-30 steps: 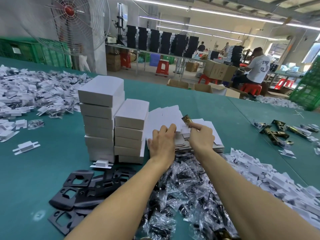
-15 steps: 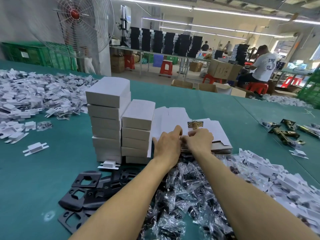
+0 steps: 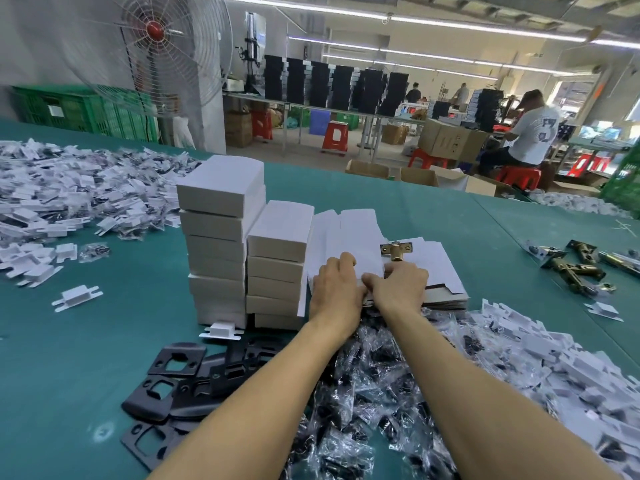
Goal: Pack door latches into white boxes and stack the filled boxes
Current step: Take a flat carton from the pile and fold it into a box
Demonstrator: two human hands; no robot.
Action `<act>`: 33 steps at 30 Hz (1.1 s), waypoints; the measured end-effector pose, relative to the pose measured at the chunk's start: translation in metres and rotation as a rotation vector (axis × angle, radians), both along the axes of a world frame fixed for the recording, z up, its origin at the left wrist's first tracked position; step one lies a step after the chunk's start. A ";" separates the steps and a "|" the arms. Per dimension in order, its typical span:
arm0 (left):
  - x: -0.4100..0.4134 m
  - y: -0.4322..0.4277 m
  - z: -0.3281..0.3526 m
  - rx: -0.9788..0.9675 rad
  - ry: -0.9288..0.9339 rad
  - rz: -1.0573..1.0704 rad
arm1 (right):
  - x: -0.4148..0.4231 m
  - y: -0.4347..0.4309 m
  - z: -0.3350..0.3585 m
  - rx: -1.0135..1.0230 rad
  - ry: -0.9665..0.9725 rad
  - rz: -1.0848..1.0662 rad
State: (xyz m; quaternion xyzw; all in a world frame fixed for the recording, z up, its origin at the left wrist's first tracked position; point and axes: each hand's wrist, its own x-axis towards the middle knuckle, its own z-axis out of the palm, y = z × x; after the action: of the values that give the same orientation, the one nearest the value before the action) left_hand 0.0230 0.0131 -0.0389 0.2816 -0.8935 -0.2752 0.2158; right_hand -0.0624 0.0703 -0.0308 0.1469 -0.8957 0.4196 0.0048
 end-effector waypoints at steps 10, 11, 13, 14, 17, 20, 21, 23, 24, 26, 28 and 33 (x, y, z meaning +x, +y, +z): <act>0.004 0.017 -0.007 0.368 0.063 0.147 | -0.012 -0.001 0.009 -0.026 -0.134 -0.062; 0.004 0.019 -0.008 0.406 0.088 0.160 | -0.013 0.000 0.011 -0.022 -0.138 -0.067; 0.001 0.020 -0.008 0.445 0.109 0.174 | -0.014 0.002 0.016 -0.004 -0.127 -0.065; -0.001 0.019 -0.008 0.454 0.124 0.187 | -0.015 0.005 0.018 0.010 -0.115 -0.057; -0.008 0.014 -0.006 0.448 0.181 0.223 | -0.019 0.016 0.020 0.025 -0.083 -0.040; -0.015 0.008 -0.008 0.365 0.177 0.219 | -0.025 0.029 0.022 -0.002 -0.015 -0.021; -0.017 0.006 -0.008 0.333 0.161 0.201 | -0.025 0.033 0.023 -0.033 0.004 -0.022; -0.021 0.003 -0.008 0.293 0.128 0.154 | -0.024 0.040 0.026 -0.119 0.024 -0.026; -0.023 0.002 -0.007 0.271 0.112 0.131 | -0.024 0.043 0.028 -0.157 0.019 -0.029; -0.023 0.001 -0.007 0.214 0.076 0.100 | -0.025 0.048 0.030 -0.245 -0.025 -0.063; -0.022 -0.002 -0.009 0.149 0.035 0.069 | -0.026 0.053 0.031 -0.356 -0.104 -0.116; -0.022 -0.007 -0.006 0.022 -0.102 -0.045 | -0.035 0.059 0.037 -0.641 -0.265 -0.247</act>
State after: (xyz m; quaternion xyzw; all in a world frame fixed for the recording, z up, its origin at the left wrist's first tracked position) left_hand 0.0010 0.0057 -0.0453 0.2774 -0.9064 -0.2751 0.1607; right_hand -0.0978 0.1293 0.0063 -0.0270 -0.7226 0.6905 -0.0146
